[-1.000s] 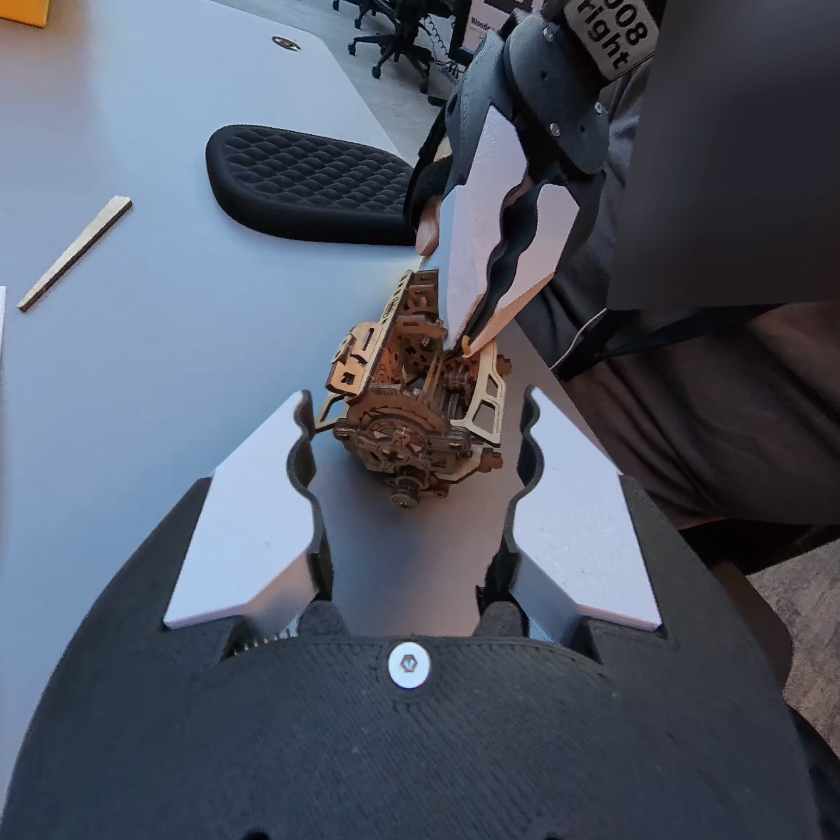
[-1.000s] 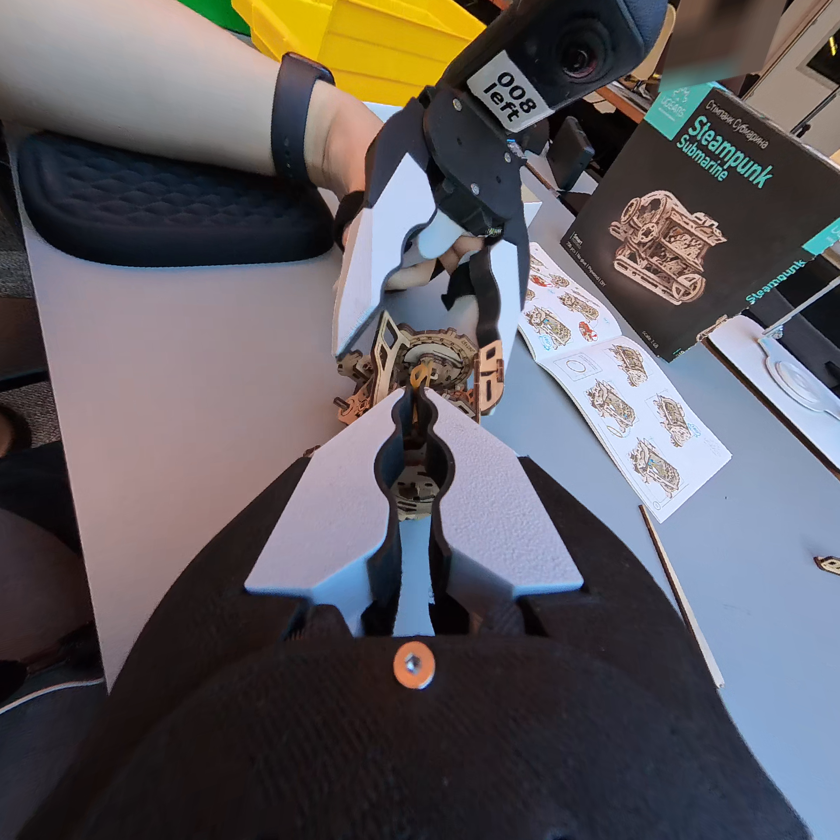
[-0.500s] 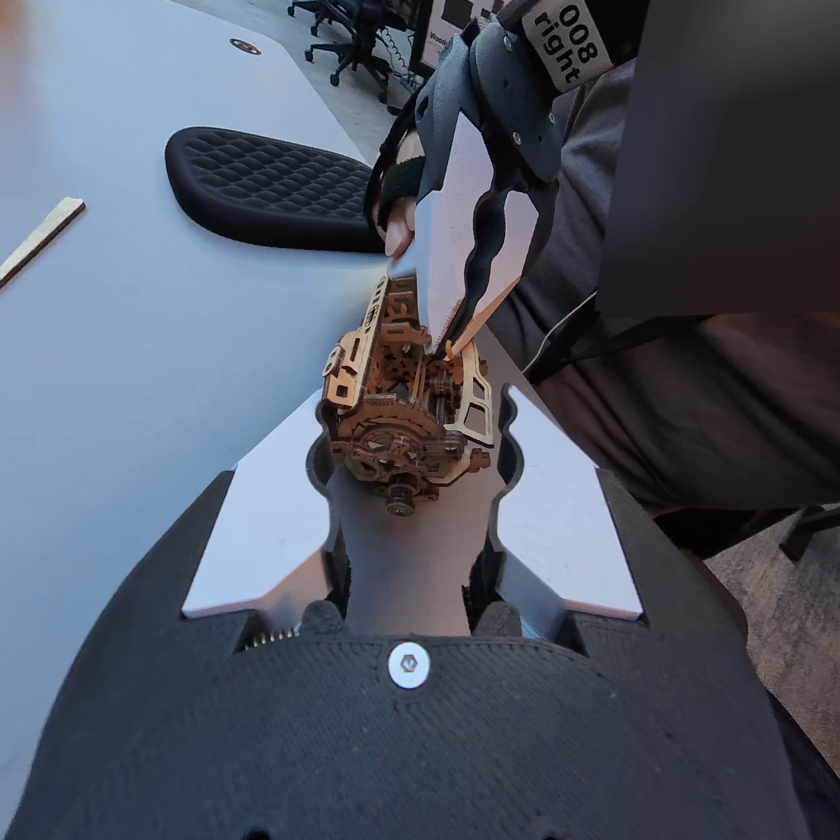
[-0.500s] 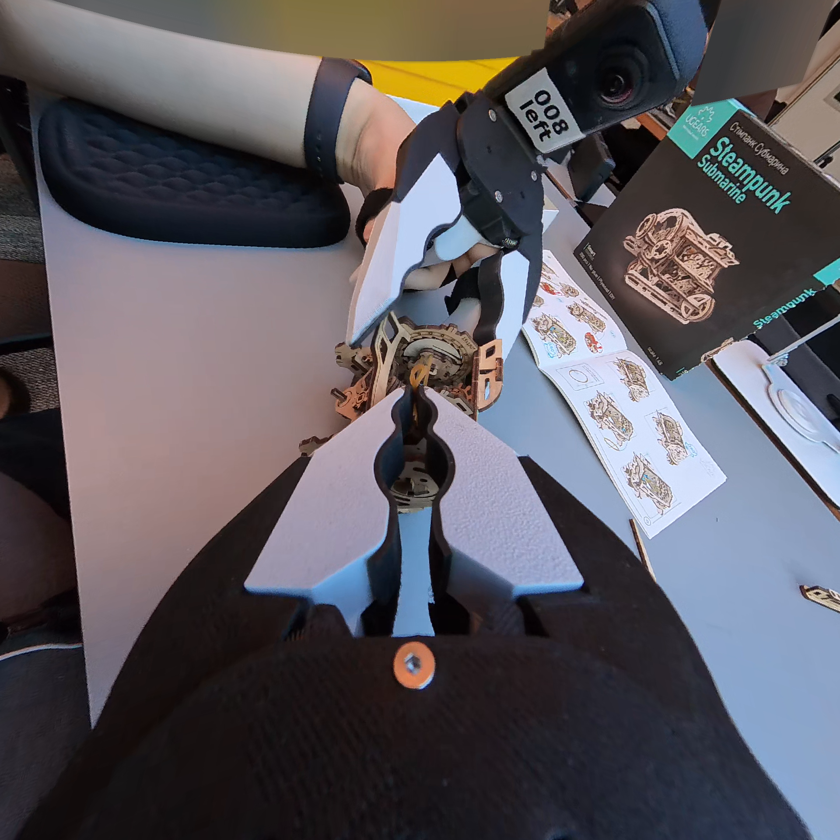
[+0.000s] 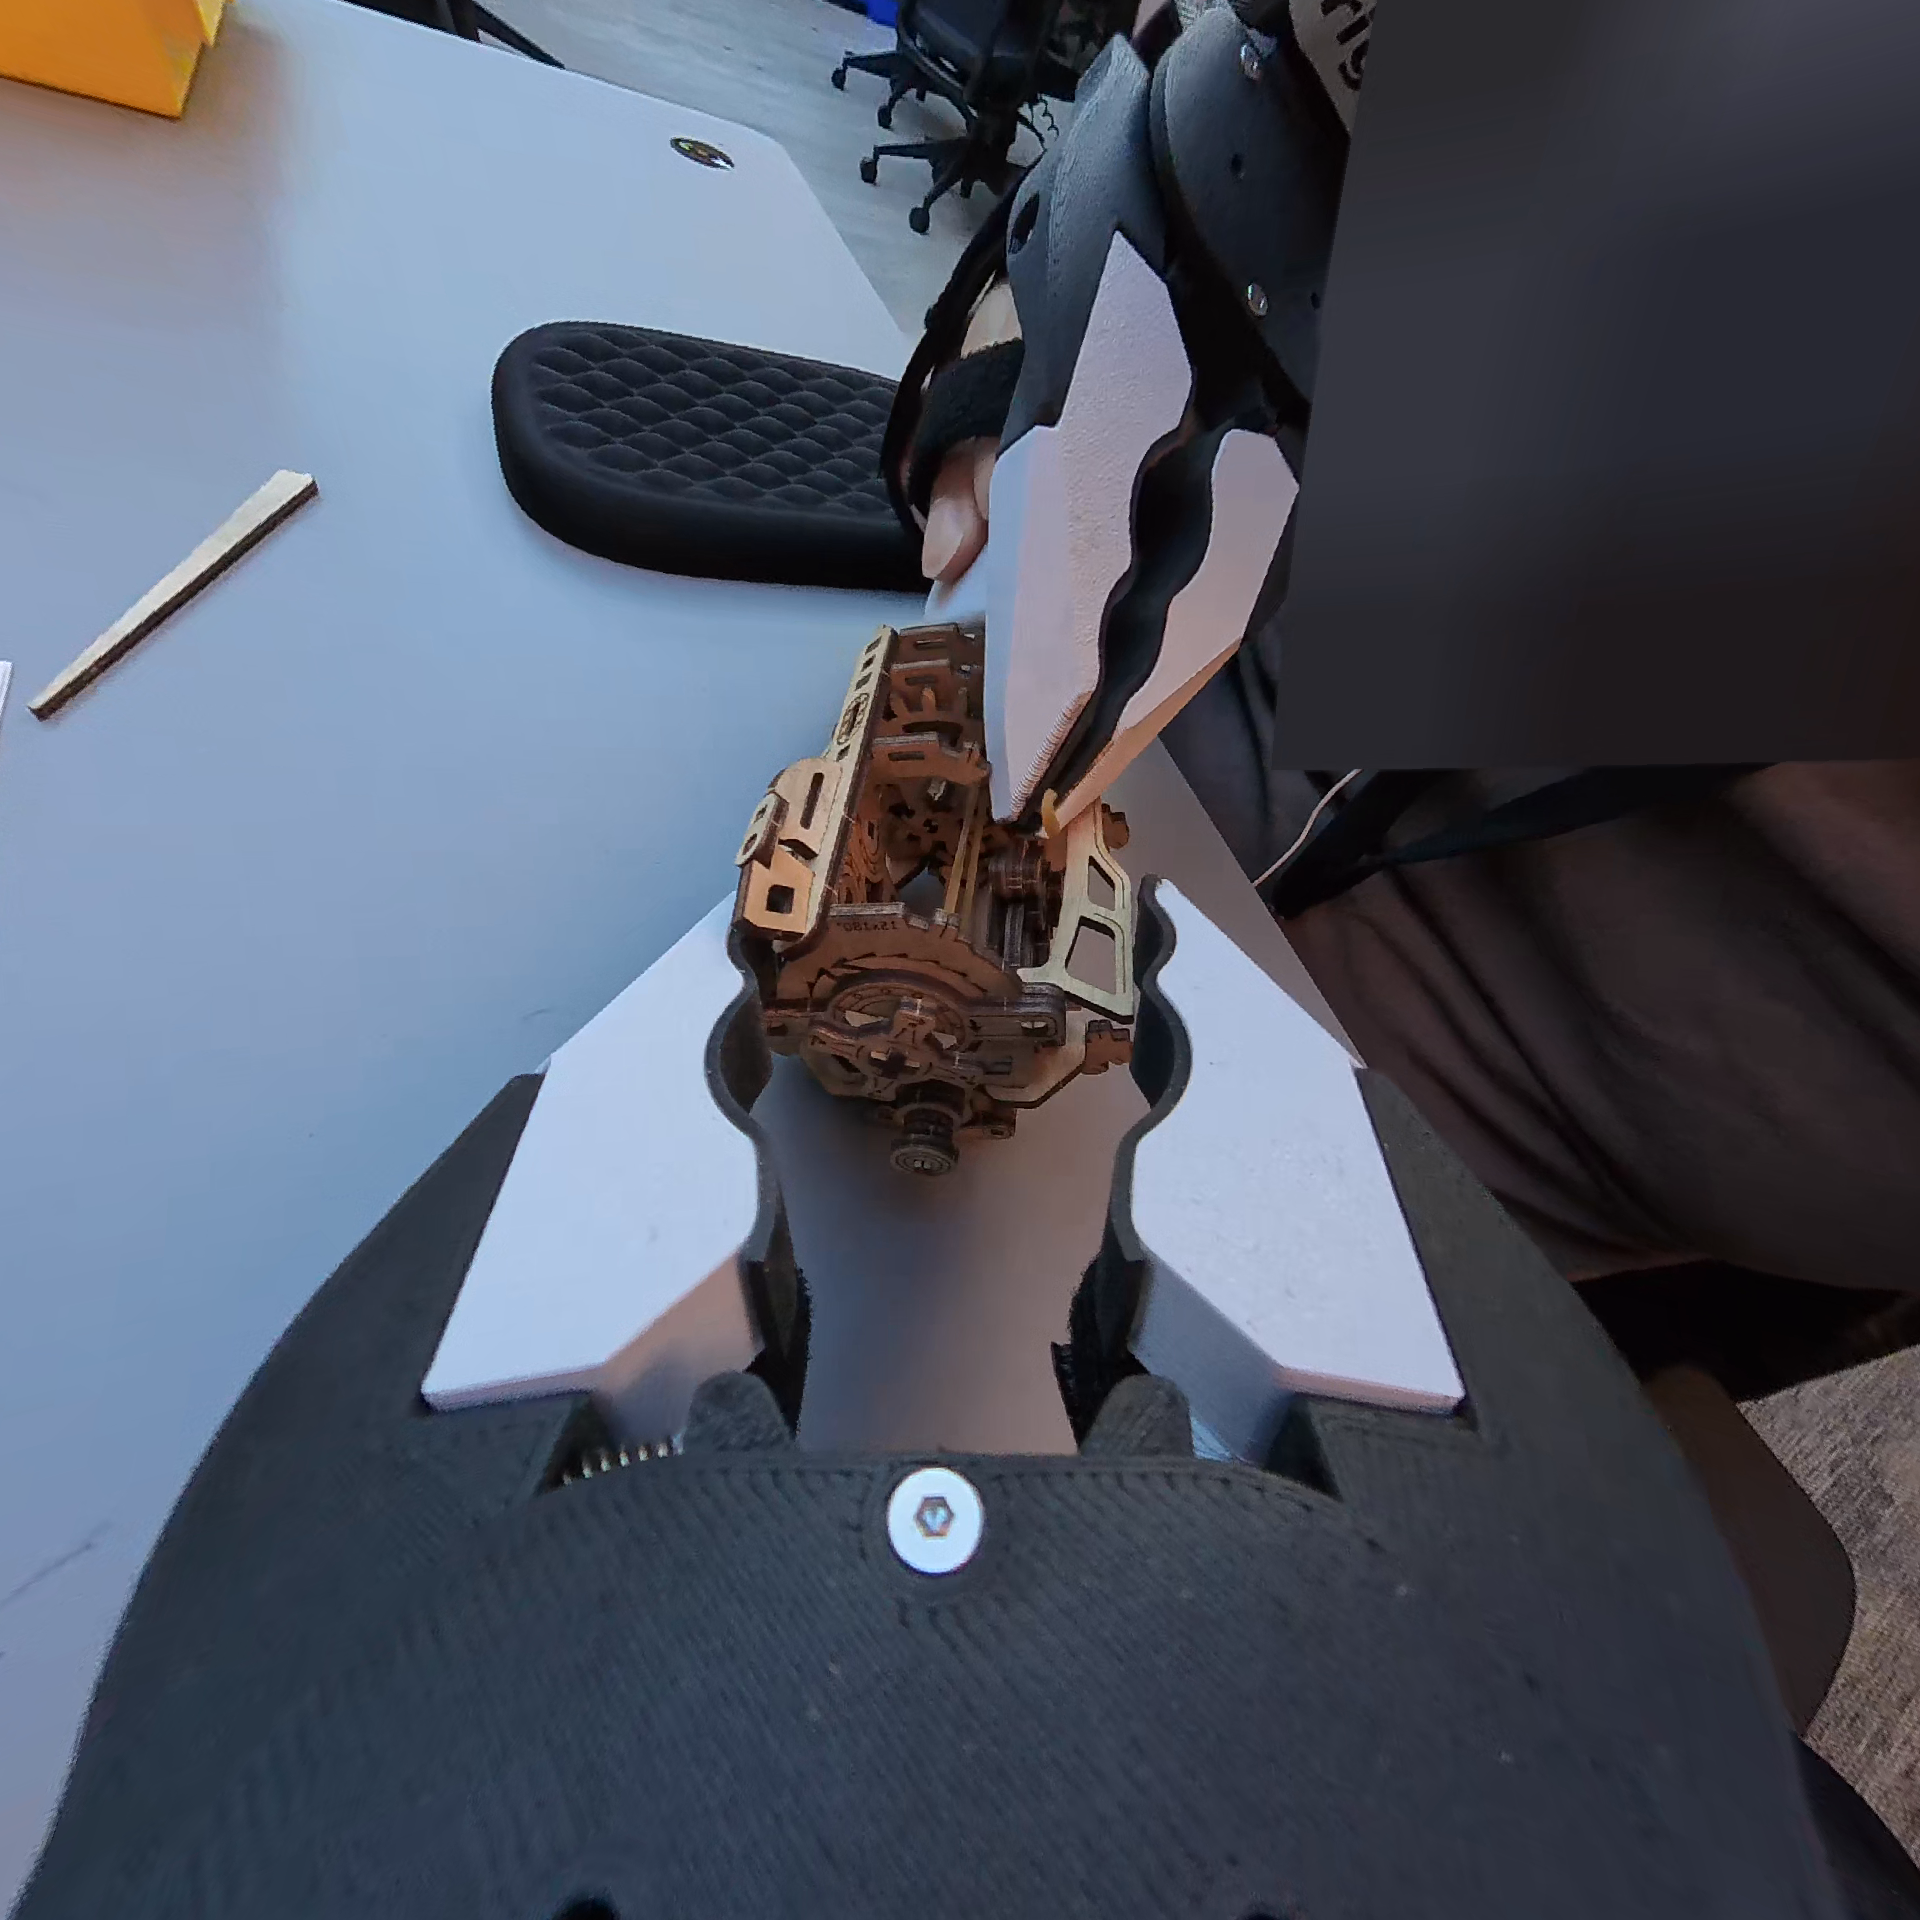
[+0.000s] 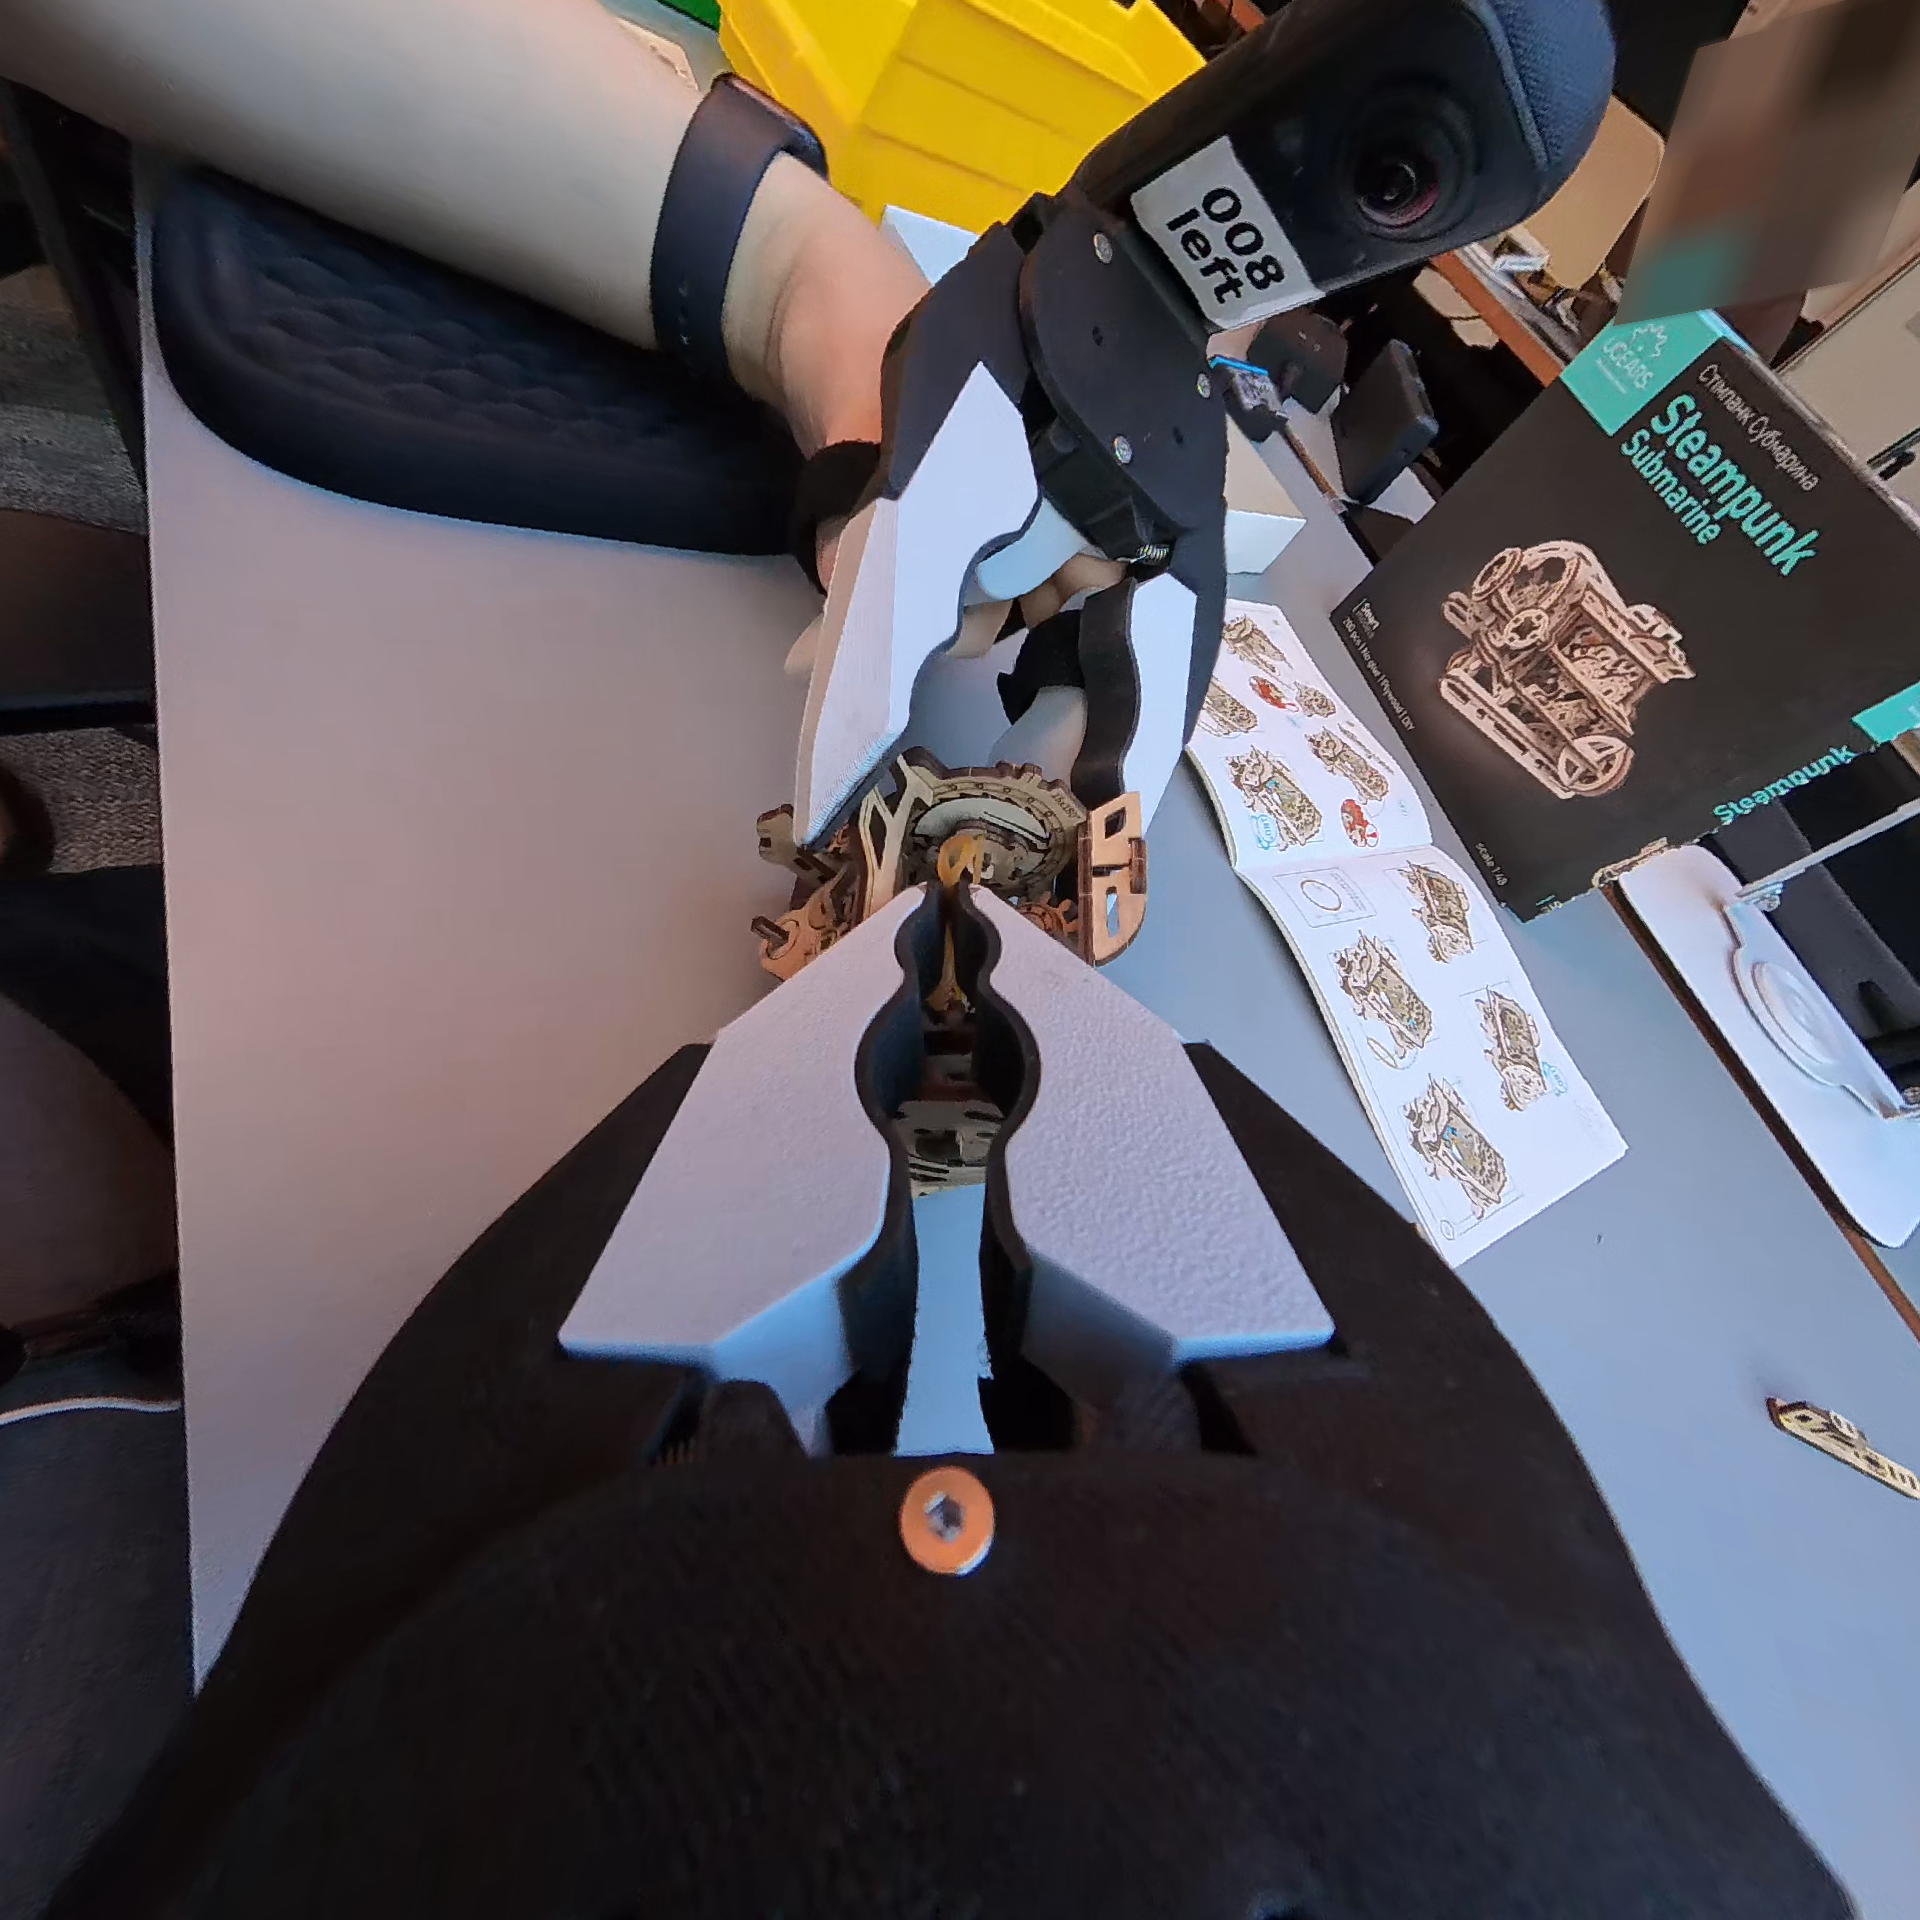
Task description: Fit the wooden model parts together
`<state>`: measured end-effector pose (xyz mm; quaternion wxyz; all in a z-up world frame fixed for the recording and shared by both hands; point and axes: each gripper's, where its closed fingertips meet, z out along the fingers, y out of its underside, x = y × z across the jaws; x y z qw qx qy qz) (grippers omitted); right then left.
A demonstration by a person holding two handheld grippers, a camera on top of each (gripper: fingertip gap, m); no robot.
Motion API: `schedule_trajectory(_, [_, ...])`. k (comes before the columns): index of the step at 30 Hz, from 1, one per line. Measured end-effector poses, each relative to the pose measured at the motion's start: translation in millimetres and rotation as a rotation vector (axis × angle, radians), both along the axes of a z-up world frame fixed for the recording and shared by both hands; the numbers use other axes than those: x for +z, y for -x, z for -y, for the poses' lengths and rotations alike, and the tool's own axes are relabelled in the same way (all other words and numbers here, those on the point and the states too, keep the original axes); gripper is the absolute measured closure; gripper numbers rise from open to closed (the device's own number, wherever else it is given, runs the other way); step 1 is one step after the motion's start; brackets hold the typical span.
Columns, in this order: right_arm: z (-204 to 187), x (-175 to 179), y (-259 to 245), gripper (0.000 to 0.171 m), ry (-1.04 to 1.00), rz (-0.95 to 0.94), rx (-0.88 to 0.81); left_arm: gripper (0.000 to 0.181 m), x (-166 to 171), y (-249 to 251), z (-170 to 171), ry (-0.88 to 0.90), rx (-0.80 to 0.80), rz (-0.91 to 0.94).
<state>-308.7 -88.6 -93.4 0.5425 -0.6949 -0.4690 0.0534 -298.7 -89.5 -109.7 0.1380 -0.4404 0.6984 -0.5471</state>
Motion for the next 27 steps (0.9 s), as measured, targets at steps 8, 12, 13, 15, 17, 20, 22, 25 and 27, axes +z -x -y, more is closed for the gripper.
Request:
schedule_trajectory(8, [-0.6,0.3,2.9,0.171,0.009,0.053,0.010,0.113,0.0,-0.4,0.0,-0.002,0.027,0.000])
schedule_trajectory(12, [-1.1,1.0,5.3,0.171,0.009,0.069,0.021,0.113,-0.4,0.4,-0.6,-0.015,0.032,-0.002])
schedule_trajectory(13, [-1.7,1.1,5.9,0.171,0.007,0.079,0.023,0.113,-0.5,0.8,-0.8,-0.017,0.033,-0.002])
schedule_trajectory(15, [-2.3,1.6,7.8,0.171,0.001,0.099,0.034,0.113,-0.9,1.2,-1.3,-0.020,0.036,-0.005])
schedule_trajectory(17, [-2.6,1.9,9.5,0.171,-0.003,0.124,0.044,0.113,-0.9,1.4,-1.5,-0.022,0.038,-0.007])
schedule_trajectory(20, [-2.1,1.8,9.8,0.171,-0.017,0.160,0.048,0.113,-0.7,1.4,-1.4,-0.015,0.036,-0.001])
schedule_trajectory(22, [-0.7,2.5,9.3,0.171,-0.024,0.167,0.049,0.113,-0.7,1.5,-1.8,-0.008,0.036,-0.001])
schedule_trajectory(25, [0.7,2.5,9.1,0.171,-0.021,0.165,0.048,0.114,-0.4,1.2,-1.5,-0.008,0.035,0.002])
schedule_trajectory(27, [0.2,1.8,9.3,0.171,-0.023,0.173,0.049,0.113,-0.3,0.6,-0.5,-0.015,0.033,0.004])
